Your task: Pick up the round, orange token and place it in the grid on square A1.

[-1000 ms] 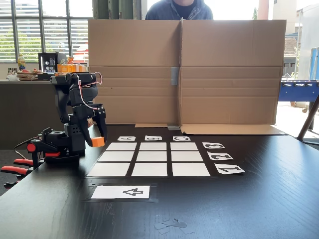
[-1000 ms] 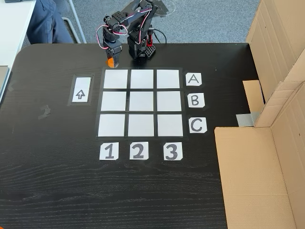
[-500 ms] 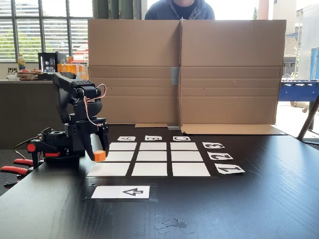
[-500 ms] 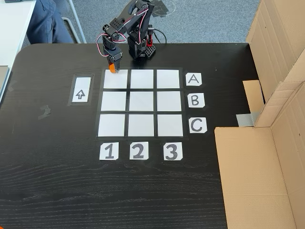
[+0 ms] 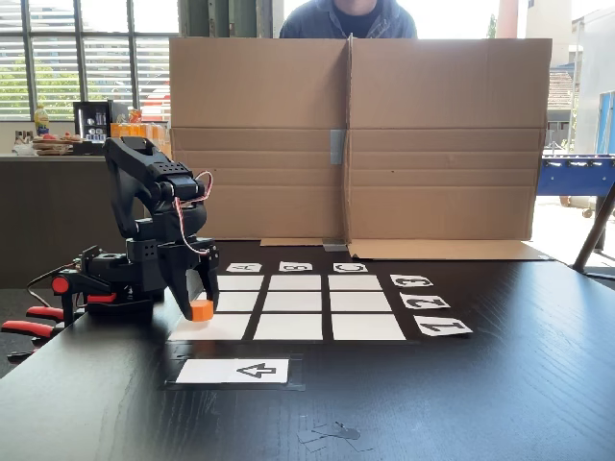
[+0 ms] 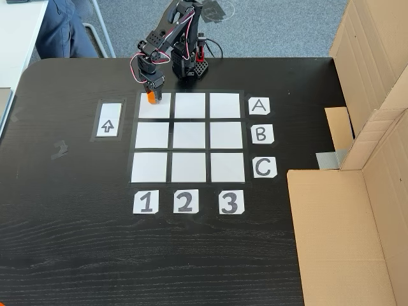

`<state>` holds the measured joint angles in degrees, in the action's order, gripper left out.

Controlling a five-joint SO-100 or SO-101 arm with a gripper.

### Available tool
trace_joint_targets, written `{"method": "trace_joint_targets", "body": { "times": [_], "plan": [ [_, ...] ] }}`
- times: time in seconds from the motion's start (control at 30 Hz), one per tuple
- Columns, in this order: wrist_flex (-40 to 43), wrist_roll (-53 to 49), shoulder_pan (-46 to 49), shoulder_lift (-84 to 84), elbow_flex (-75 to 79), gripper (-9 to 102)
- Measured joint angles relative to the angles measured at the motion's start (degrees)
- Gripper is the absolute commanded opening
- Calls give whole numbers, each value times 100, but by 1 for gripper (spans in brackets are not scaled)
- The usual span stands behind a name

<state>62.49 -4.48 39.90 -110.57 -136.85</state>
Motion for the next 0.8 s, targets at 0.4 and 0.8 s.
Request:
{"method": "trace_joint_targets", "body": {
  "times": [0.4, 0.8],
  "plan": [
    [-264, 0, 0, 290, 0, 12],
    [-264, 0, -105, 325, -18, 13]
  ]
}}
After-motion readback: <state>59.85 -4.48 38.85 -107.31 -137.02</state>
